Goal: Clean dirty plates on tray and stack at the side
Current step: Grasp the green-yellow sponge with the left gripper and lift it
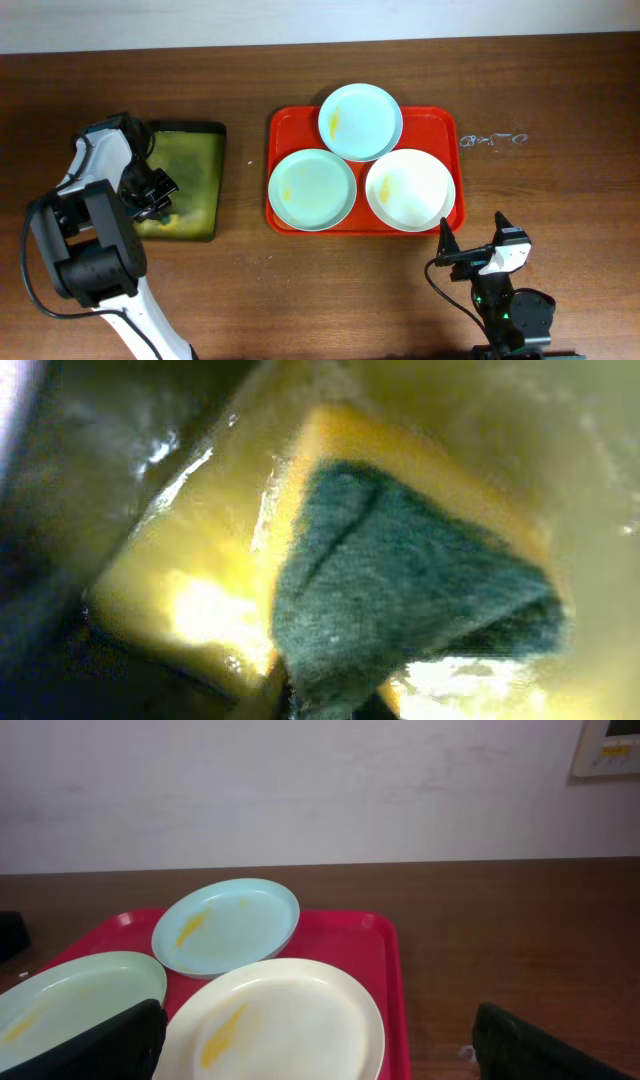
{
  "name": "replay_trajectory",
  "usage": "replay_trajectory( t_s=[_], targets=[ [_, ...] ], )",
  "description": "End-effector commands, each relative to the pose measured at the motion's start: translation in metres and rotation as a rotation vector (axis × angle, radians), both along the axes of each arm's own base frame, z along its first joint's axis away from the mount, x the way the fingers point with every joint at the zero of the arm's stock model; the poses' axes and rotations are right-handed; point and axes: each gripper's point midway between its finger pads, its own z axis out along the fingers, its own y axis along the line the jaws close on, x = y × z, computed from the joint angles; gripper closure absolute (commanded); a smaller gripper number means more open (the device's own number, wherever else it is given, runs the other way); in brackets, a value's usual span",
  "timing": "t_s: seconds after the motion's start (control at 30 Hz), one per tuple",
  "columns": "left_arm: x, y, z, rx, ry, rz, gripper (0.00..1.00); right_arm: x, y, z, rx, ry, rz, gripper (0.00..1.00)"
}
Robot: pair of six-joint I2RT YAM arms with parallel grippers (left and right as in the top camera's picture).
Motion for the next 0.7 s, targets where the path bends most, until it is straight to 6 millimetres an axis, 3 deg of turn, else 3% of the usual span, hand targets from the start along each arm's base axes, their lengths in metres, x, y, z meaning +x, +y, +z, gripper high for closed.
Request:
replay_trajectory(
  t_s=[0.0, 0.03, 0.07, 0.1, 0.13, 0.17, 0.2, 0.23, 0.3, 0.4, 0.43, 0.47, 0.53, 0.6, 0.67],
  targets=[
    [0.008, 0.007, -0.011, 0.032, -0.024, -0.003, 0.18, 0.0, -0.002, -0.003, -0.001, 0.003, -0.008, 0.02],
    [0.015, 0.01, -0.012, 0.041, -0.055, -0.002, 0.0, 0.0, -0.002, -0.003, -0.001, 0.003, -0.008, 0.02],
    [0.021, 0.011, -0.012, 0.046, -0.076, -0.002, 0.01, 0.0, -0.002, -0.003, -0.001, 0.003, -0.008, 0.02],
    [0.024, 0.012, -0.013, 0.051, -0.091, -0.001, 0.09, 0.0, -0.002, -0.003, -0.001, 0.003, -0.008, 0.02],
    [0.028, 0.013, -0.013, 0.054, -0.105, -0.001, 0.34, 0.0, -0.002, -0.003, -0.001, 0.003, -0.008, 0.02],
    [0.029, 0.013, -0.013, 0.056, -0.11, -0.001, 0.7, 0.0, -0.002, -0.003, -0.001, 0.003, -0.008, 0.02],
    [0.028, 0.013, -0.013, 0.054, -0.108, -0.001, 0.95, 0.0, -0.002, -0.003, -0.001, 0.003, -0.008, 0.02],
    [0.027, 0.012, -0.013, 0.049, -0.101, -0.001, 1.0, 0.0, -0.002, -0.003, -0.001, 0.003, -0.008, 0.02],
    [0.026, 0.012, -0.003, 0.044, -0.083, -0.001, 1.0, 0.0, -0.002, -0.003, -0.001, 0.003, -0.008, 0.02],
    [0.042, 0.014, 0.064, 0.035, -0.091, 0.001, 1.0, 0.0, -0.002, -0.003, -0.001, 0.003, -0.008, 0.01],
    [0.056, 0.009, 0.106, -0.001, -0.152, 0.006, 1.0, 0.0, -0.002, -0.003, -0.001, 0.003, -0.008, 0.02],
    [0.063, 0.003, 0.129, -0.03, -0.201, 0.009, 1.0, 0.0, -0.002, -0.003, -0.001, 0.003, -0.008, 0.02],
    [0.075, -0.006, 0.161, -0.074, -0.293, 0.007, 1.0, 0.0, -0.002, -0.003, -0.001, 0.003, -0.008, 0.02],
    [0.075, -0.006, 0.151, -0.044, -0.274, -0.008, 1.0, 0.0, -0.002, -0.003, -0.001, 0.003, -0.008, 0.02],
    [0.072, -0.007, 0.099, 0.021, -0.211, -0.047, 1.0, 0.0, -0.002, -0.003, -0.001, 0.003, -0.008, 0.02]
  ],
)
